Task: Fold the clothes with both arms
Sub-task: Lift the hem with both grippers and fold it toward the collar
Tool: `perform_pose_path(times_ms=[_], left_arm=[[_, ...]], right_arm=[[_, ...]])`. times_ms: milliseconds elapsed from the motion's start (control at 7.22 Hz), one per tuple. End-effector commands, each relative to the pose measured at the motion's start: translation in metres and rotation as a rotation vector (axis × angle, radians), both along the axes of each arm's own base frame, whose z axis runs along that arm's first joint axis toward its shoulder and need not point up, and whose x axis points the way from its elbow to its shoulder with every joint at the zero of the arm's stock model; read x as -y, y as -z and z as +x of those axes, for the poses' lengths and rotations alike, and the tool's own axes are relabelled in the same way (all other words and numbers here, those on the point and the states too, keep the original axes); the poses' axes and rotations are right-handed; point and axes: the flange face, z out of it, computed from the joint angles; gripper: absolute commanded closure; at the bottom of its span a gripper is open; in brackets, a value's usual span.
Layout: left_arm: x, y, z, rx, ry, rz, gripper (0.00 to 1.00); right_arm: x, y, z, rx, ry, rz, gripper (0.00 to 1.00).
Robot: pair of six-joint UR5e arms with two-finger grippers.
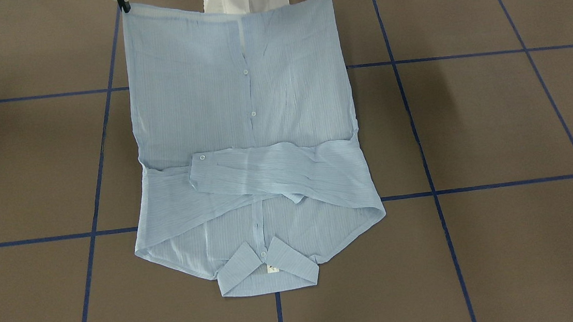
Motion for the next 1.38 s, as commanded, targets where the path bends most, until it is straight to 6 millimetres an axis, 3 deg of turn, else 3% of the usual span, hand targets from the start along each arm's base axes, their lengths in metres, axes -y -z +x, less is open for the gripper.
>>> perform_pose_path(times_ms=[0, 138, 277, 415, 554, 692, 831, 969, 1108, 1246], left_arm=[[0.003, 0.017, -0.014, 0.01, -0.027, -0.022, 1.0], [0.034, 0.016, 0.014, 0.022, 0.046, -0.006, 1.0], [0.081, 0.017, 0.041, 0.049, 0.133, 0.036, 1.0], [0.143, 0.026, 0.047, 0.071, 0.224, 0.111, 1.0], [0.189, 0.029, 0.029, 0.102, 0.288, 0.183, 1.0], [0.221, 0.033, 0.0, 0.11, 0.364, 0.207, 1.0], [0.247, 0.028, 0.004, 0.141, 0.401, 0.193, 1.0], [0.28, 0.01, 0.032, 0.209, 0.461, 0.203, 1.0], [0.312, -0.023, 0.068, 0.219, 0.486, 0.214, 1.0], [0.337, -0.062, 0.099, 0.214, 0.499, 0.224, 1.0]], right_arm=[[0.026, 0.02, 0.009, 0.009, -0.065, -0.023, 1.0], [0.053, 0.04, 0.009, 0.024, -0.108, 0.0, 1.0], [0.083, 0.062, 0.005, 0.037, -0.156, 0.041, 1.0], [0.121, 0.07, 0.012, 0.034, -0.254, 0.049, 1.0], [0.153, 0.071, 0.011, -0.006, -0.298, 0.094, 1.0], [0.193, 0.073, 0.014, -0.029, -0.386, 0.093, 1.0], [0.232, 0.08, -0.001, -0.03, -0.418, 0.131, 1.0], [0.269, 0.06, -0.041, -0.039, -0.436, 0.138, 1.0], [0.308, 0.032, -0.08, -0.02, -0.453, 0.154, 1.0], [0.34, 0.002, -0.1, -0.044, -0.449, 0.179, 1.0]])
